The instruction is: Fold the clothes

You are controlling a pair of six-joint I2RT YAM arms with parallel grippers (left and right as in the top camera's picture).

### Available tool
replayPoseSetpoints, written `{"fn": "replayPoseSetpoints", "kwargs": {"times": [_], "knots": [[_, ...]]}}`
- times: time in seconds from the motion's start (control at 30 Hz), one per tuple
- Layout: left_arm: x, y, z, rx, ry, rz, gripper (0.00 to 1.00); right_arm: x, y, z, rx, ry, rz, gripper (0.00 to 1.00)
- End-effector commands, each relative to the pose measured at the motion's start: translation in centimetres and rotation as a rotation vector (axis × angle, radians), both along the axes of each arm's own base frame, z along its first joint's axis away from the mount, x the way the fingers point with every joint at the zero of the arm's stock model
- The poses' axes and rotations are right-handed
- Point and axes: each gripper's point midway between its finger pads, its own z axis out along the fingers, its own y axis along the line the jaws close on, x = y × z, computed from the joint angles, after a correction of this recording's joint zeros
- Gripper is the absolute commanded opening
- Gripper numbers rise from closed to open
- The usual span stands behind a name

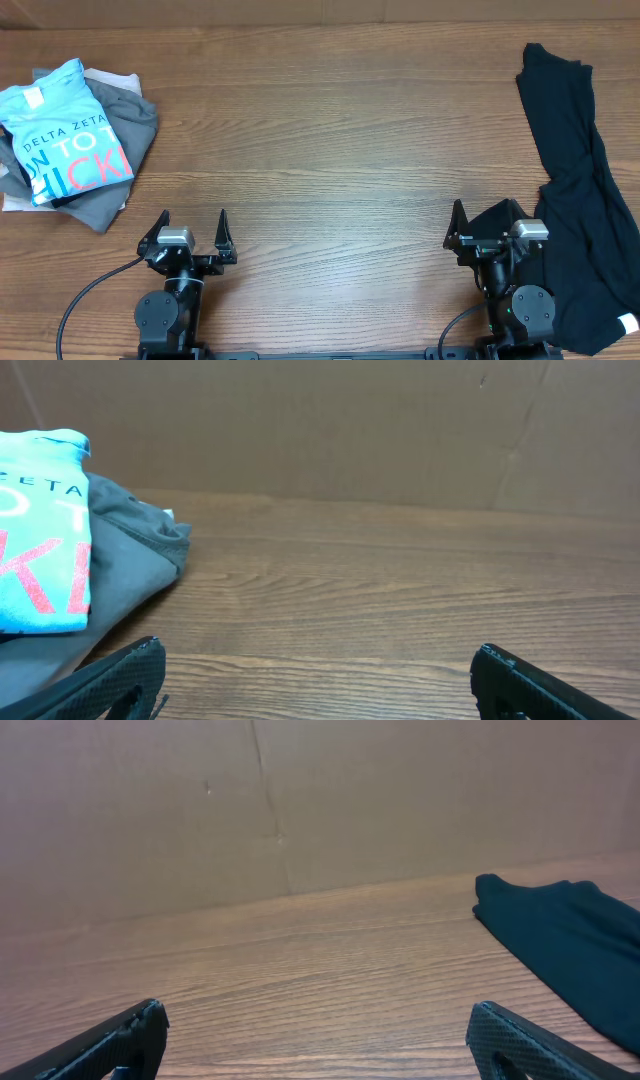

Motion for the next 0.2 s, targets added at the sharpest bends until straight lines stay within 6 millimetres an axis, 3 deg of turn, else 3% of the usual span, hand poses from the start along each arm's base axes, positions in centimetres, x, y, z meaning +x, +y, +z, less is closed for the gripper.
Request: {"fn": "replayPoseSetpoints", "kwargs": {"times": [0.0, 0.17], "knots": [[-0.03, -0.15, 0.01, 0.007, -0.005, -0.010, 1.00, 0.03, -0.15, -0.21, -0.006, -0.003, -0.007, 1.00], [-0.03, -0.15, 0.01, 0.007, -0.005, -0.010, 1.00, 0.03, -0.14, -0.21, -0.006, -0.003, -0.007, 1.00]]}}
